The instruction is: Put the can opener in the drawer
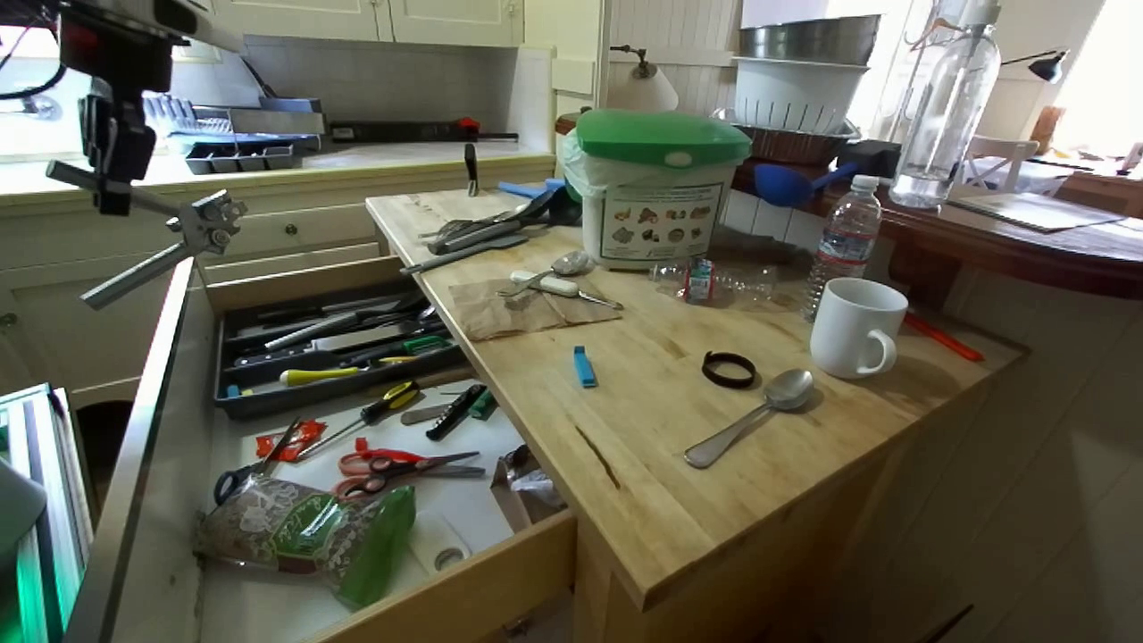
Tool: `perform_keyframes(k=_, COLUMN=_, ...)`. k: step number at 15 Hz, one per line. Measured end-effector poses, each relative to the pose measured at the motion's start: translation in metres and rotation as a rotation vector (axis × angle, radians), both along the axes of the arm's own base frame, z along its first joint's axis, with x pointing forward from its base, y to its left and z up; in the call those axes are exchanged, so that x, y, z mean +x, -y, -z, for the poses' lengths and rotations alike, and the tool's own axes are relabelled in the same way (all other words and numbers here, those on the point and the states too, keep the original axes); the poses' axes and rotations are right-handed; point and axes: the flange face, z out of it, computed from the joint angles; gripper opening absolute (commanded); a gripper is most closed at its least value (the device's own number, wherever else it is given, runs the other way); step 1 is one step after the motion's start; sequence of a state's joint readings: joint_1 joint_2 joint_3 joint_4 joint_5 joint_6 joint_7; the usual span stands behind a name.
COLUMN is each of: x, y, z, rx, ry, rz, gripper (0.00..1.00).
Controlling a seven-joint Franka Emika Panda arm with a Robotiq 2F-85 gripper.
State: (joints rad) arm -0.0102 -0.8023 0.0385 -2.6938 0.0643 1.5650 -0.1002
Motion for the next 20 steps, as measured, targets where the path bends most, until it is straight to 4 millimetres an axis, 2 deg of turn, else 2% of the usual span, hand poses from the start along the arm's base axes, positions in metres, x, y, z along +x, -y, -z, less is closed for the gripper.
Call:
perform_keyframes(k=3, x=-0.002, y=-0.014, z=0.026, rx=-0.045, ry=0.036, rz=0.062, gripper=0.06)
perform_keyframes(k=7, x=0.019, y=-0.018, z=0.041, rx=-0.052, ry=0.076, rz=0.123, gripper=0.06)
perform_keyframes(k=15, x=0.051, y=-0.027, z=0.105, rx=-0.081, ry=0.026, rz=0.182, gripper=0.06)
perform_keyframes(k=16, x=0.055, y=-0.027, z=0.109, rx=-0.085, ry=0.025, rz=0.196, gripper=0.22)
perform_keyframes(k=18, x=0.060, y=-0.028, z=0.115, rx=-0.087, ry=0.008, rz=0.198, gripper=0.22)
perform_keyframes(k=19, x=0.061, y=-0.028, z=0.117, rx=-0.087, ry=0.002, rz=0.198, gripper=0.06)
perform_keyframes(k=20, x=0.061, y=-0.028, z=0.118, rx=-0.087, ry=-0.001, rz=0.198, gripper=0.06)
